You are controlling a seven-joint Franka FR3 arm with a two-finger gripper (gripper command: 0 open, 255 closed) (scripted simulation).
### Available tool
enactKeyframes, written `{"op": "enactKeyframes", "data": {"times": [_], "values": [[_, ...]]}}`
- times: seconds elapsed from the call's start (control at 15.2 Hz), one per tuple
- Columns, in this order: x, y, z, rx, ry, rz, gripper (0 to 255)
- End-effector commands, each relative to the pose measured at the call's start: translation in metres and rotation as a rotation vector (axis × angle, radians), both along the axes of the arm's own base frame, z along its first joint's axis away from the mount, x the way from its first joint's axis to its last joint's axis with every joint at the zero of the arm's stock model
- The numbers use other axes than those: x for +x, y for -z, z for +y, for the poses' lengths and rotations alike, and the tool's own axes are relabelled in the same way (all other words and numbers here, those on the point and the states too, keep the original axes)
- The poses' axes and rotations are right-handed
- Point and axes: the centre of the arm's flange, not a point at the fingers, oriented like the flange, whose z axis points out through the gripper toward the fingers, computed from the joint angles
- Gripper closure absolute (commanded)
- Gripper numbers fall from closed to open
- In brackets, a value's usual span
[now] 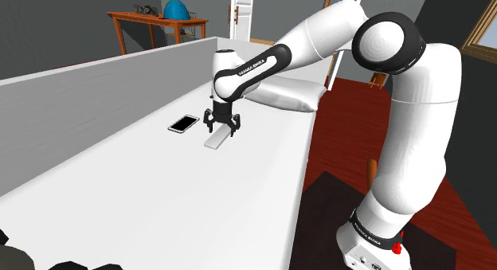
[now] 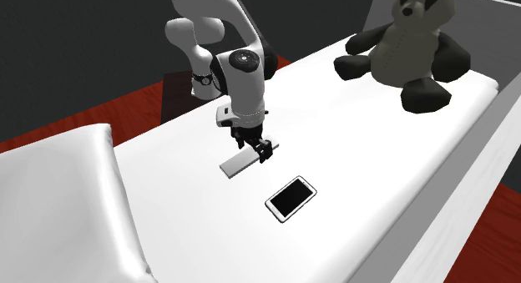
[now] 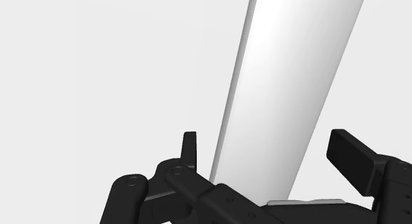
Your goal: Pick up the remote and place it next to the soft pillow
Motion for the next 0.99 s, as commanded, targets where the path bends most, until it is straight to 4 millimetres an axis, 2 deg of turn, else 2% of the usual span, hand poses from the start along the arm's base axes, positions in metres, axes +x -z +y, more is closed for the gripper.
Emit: {"op": "enactKeyframes", "data": {"times": [0.0, 0.07, 0.13, 0.73, 0.92], "values": [[0.000, 0.000, 0.000, 0.000, 0.000, 0.000, 0], [0.000, 0.000, 0.000, 0.000, 0.000, 0.000, 0], [0.000, 0.000, 0.000, 0.000, 0.000, 0.000, 255], [0.000, 0.000, 0.000, 0.000, 0.000, 0.000, 255], [0.000, -0.016, 0.000, 0.000, 0.000, 0.000, 255]]}}
